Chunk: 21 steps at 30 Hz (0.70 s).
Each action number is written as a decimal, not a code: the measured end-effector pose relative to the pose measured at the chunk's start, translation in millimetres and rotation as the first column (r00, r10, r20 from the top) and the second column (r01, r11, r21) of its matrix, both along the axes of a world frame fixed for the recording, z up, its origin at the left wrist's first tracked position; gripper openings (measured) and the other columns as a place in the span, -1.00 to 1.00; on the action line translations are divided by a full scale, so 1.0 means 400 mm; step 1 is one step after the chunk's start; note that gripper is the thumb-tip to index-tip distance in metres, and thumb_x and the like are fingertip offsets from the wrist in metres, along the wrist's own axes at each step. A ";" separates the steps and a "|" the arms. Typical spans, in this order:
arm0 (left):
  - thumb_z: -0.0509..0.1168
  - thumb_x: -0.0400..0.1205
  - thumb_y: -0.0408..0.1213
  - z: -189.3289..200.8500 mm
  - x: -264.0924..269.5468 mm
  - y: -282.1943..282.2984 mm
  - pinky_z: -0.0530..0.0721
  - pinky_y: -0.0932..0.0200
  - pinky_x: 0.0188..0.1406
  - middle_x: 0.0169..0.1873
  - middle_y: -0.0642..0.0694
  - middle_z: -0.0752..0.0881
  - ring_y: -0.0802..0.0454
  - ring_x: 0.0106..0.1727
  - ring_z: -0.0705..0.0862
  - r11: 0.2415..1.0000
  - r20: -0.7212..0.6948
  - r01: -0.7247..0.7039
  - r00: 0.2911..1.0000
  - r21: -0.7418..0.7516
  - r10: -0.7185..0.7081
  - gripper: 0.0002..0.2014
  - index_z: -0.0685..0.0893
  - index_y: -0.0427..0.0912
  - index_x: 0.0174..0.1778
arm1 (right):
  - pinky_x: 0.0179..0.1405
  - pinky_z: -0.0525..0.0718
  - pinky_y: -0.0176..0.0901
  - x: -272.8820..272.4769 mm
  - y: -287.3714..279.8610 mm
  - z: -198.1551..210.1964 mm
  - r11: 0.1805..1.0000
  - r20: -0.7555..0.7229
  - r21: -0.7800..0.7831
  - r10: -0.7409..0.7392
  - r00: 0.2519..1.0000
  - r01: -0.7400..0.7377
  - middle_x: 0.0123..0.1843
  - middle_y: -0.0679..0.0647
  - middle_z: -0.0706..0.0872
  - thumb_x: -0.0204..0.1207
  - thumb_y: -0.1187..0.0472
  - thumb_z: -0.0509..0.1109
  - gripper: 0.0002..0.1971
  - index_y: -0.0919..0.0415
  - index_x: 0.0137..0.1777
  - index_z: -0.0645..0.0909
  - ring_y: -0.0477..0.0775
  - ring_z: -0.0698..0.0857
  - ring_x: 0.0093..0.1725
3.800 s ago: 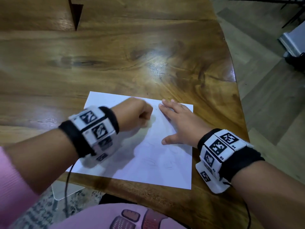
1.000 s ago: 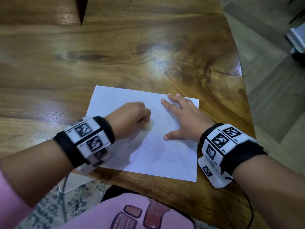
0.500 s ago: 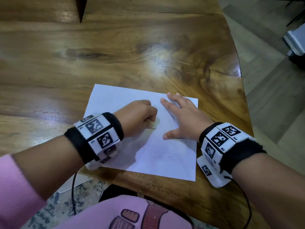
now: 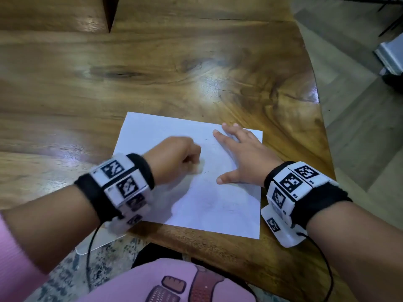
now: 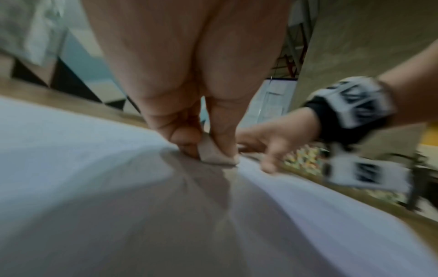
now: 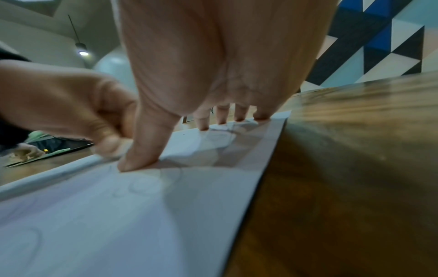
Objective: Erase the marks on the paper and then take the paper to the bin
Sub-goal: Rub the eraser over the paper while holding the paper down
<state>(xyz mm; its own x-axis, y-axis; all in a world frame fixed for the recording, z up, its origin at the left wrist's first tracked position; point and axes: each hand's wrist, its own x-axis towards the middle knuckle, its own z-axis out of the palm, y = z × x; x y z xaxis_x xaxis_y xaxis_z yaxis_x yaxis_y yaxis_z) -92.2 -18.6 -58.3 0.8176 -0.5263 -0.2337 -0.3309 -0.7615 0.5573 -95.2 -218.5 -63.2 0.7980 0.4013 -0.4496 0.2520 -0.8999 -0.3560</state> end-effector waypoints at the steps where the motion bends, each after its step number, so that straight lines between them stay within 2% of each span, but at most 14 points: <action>1: 0.34 0.42 -0.18 -0.001 -0.030 0.016 0.38 0.20 -0.28 -0.34 -0.05 0.56 0.01 -0.29 0.51 0.998 -0.029 0.068 0.997 -0.017 -0.069 -0.83 0.63 -0.22 -0.38 | 0.60 -0.06 -0.12 0.000 -0.001 -0.001 1.000 0.000 0.000 -0.003 1.000 0.003 0.68 -0.20 -0.26 0.27 -0.24 0.53 0.11 -0.16 0.65 -0.18 -0.08 -0.28 0.65; 3: 0.32 0.41 -0.22 -0.001 -0.077 0.044 0.46 0.24 -0.30 -0.32 -0.02 0.59 0.04 -0.28 0.55 0.983 -0.104 0.185 0.978 0.010 -0.183 -0.88 0.65 -0.19 -0.37 | 0.59 -0.08 -0.15 0.000 -0.001 -0.003 1.000 0.003 0.003 0.000 1.000 0.000 0.68 -0.19 -0.27 0.28 -0.24 0.52 0.11 -0.16 0.65 -0.18 -0.08 -0.29 0.65; 4: 0.35 0.42 -0.26 -0.004 -0.080 0.051 0.45 0.32 -0.30 -0.31 -0.01 0.59 0.06 -0.28 0.55 0.978 -0.123 0.205 0.972 0.018 -0.202 -0.91 0.66 -0.18 -0.36 | 0.59 -0.09 -0.15 -0.002 0.000 -0.003 1.000 0.004 0.002 0.003 1.000 -0.003 0.68 -0.19 -0.27 0.28 -0.24 0.52 0.11 -0.16 0.65 -0.19 -0.08 -0.29 0.65; 5: 0.36 0.42 -0.30 -0.004 -0.068 0.049 0.39 0.44 -0.32 -0.32 0.01 0.57 0.07 -0.28 0.53 0.980 -0.098 0.198 0.976 0.012 -0.196 -0.94 0.66 -0.18 -0.36 | 0.59 -0.10 -0.16 -0.003 0.000 -0.003 1.000 0.004 0.002 0.004 1.000 -0.004 0.68 -0.19 -0.27 0.28 -0.24 0.52 0.11 -0.16 0.65 -0.19 -0.08 -0.29 0.65; 6: 0.36 0.42 -0.33 -0.004 -0.048 0.038 0.35 0.46 -0.35 -0.34 0.02 0.53 0.06 -0.29 0.50 0.986 -0.052 0.165 0.985 0.005 -0.165 -0.94 0.66 -0.18 -0.37 | 0.59 -0.10 -0.16 -0.003 0.000 -0.003 1.000 0.004 0.003 0.004 1.000 -0.004 0.68 -0.18 -0.27 0.28 -0.24 0.52 0.11 -0.16 0.65 -0.19 -0.08 -0.29 0.65; 8: 0.40 0.44 -0.32 -0.001 -0.001 0.006 0.30 0.33 -0.35 -0.35 0.02 0.48 0.00 -0.28 0.50 0.999 0.024 0.049 0.998 0.017 -0.049 -0.92 0.65 -0.22 -0.34 | 0.59 -0.09 -0.15 -0.003 -0.001 -0.002 1.000 0.005 0.009 -0.001 1.000 0.001 0.68 -0.18 -0.26 0.28 -0.24 0.52 0.11 -0.16 0.65 -0.17 -0.07 -0.28 0.66; 10: 0.42 0.44 -0.29 -0.006 0.021 -0.009 0.31 0.22 -0.29 -0.34 0.00 0.49 -0.03 -0.26 0.50 1.000 0.039 -0.006 0.999 0.030 0.005 -0.88 0.63 -0.23 -0.34 | 0.59 -0.09 -0.14 -0.003 0.000 -0.002 1.000 0.002 0.007 -0.002 1.000 0.002 0.68 -0.17 -0.26 0.28 -0.23 0.52 0.10 -0.15 0.65 -0.17 -0.07 -0.28 0.66; 13: 0.40 0.41 -0.31 -0.007 -0.040 0.032 0.35 0.27 -0.37 -0.39 0.03 0.51 0.02 -0.33 0.50 0.993 -0.034 0.114 0.993 -0.011 -0.114 -0.87 0.61 -0.15 -0.43 | 0.61 -0.08 -0.12 -0.004 -0.001 -0.002 1.000 0.001 0.009 -0.006 1.000 0.006 0.68 -0.18 -0.25 0.29 -0.23 0.52 0.10 -0.16 0.65 -0.16 -0.06 -0.27 0.66; 15: 0.40 0.40 -0.31 0.001 -0.082 0.054 0.38 0.41 -0.33 -0.36 0.07 0.56 0.07 -0.30 0.55 0.978 -0.157 0.209 0.966 0.017 -0.204 -0.92 0.66 -0.12 -0.40 | 0.60 -0.08 -0.14 -0.003 -0.002 -0.003 1.000 0.003 0.016 -0.009 1.000 0.009 0.68 -0.19 -0.25 0.29 -0.22 0.53 0.10 -0.15 0.65 -0.16 -0.06 -0.27 0.66; 16: 0.39 0.40 -0.32 0.001 -0.082 0.054 0.40 0.42 -0.31 -0.34 0.05 0.58 0.07 -0.27 0.56 0.975 -0.182 0.221 0.960 0.031 -0.212 -0.95 0.69 -0.14 -0.37 | 0.60 -0.09 -0.14 -0.003 -0.002 -0.004 1.000 0.003 0.014 -0.007 1.000 0.006 0.68 -0.18 -0.25 0.29 -0.22 0.53 0.10 -0.15 0.65 -0.16 -0.06 -0.27 0.66; 19: 0.38 0.42 -0.32 0.002 -0.019 0.017 0.39 0.22 -0.27 -0.31 -0.04 0.59 -0.01 -0.26 0.54 0.995 -0.017 0.086 0.996 0.049 -0.085 -0.95 0.67 -0.18 -0.34 | 0.61 -0.09 -0.11 -0.003 -0.001 -0.006 1.000 0.002 0.012 -0.003 1.000 0.003 0.68 -0.18 -0.25 0.28 -0.23 0.53 0.11 -0.15 0.65 -0.17 -0.05 -0.27 0.66; 21: 0.42 0.44 -0.28 0.001 0.013 -0.003 0.36 0.20 -0.27 -0.31 -0.04 0.56 -0.02 -0.25 0.51 0.998 0.033 -0.015 0.999 0.056 0.013 -0.90 0.65 -0.22 -0.32 | 0.61 -0.08 -0.10 -0.004 -0.002 -0.005 1.000 -0.001 0.014 -0.009 1.000 0.009 0.68 -0.18 -0.25 0.28 -0.23 0.53 0.10 -0.15 0.66 -0.16 -0.05 -0.27 0.66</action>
<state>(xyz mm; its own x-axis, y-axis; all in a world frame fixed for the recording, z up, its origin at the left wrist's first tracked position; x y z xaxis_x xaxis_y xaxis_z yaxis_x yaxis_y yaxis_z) -86.8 -19.7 -58.1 0.8322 -0.5017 -0.2360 -0.3372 -0.7959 0.5028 -96.7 -219.4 -65.1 0.8013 0.4000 -0.4449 0.2431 -0.8971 -0.3689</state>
